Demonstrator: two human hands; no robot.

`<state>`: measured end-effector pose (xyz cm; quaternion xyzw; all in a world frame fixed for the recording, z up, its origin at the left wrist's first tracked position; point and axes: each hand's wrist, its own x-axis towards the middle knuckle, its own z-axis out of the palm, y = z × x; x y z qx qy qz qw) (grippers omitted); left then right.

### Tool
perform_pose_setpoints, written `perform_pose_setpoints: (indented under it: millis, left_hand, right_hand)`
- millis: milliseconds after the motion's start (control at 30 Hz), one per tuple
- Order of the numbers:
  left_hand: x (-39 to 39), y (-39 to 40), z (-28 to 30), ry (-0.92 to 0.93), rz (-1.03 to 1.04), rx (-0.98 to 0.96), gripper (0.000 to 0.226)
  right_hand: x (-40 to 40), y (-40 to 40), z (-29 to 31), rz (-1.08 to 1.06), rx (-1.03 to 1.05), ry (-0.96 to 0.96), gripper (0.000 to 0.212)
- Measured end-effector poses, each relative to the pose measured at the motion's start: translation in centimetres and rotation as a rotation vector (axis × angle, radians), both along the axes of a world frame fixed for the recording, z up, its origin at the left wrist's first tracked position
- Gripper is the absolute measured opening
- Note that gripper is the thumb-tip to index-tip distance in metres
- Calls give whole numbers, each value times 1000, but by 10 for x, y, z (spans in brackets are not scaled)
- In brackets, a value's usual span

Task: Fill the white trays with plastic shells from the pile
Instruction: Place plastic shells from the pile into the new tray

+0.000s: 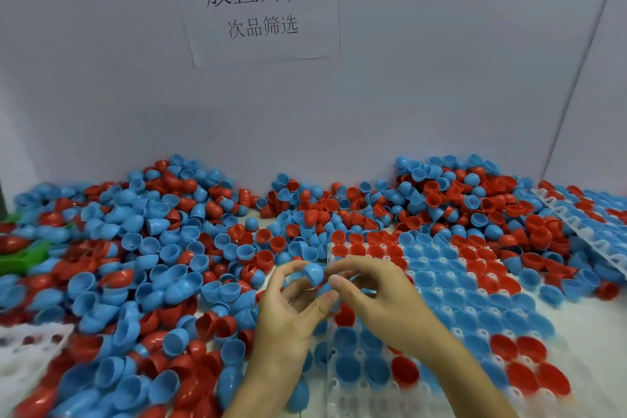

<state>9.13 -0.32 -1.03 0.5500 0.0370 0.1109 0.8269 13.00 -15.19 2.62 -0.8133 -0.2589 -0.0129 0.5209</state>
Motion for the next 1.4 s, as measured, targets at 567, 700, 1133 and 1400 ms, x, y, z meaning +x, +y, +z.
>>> perform_pose_setpoints:
  millis: [567, 700, 1133, 1400]
  left_hand:
    - [-5, 24, 12, 60, -155, 586, 15]
    - [3, 50, 31, 48, 108, 503, 56]
    - [5, -18, 15, -66, -47, 648, 46]
    - [3, -10, 4, -91, 51, 485, 31]
  right_hand:
    - [-6, -27, -9, -280, 345, 151, 15]
    - [-5, -31, -11, -277, 355, 164, 13]
    - [-8, -28, -9, -131, 355, 280, 16]
    - [-13, -24, -11, -58, 259, 253, 20]
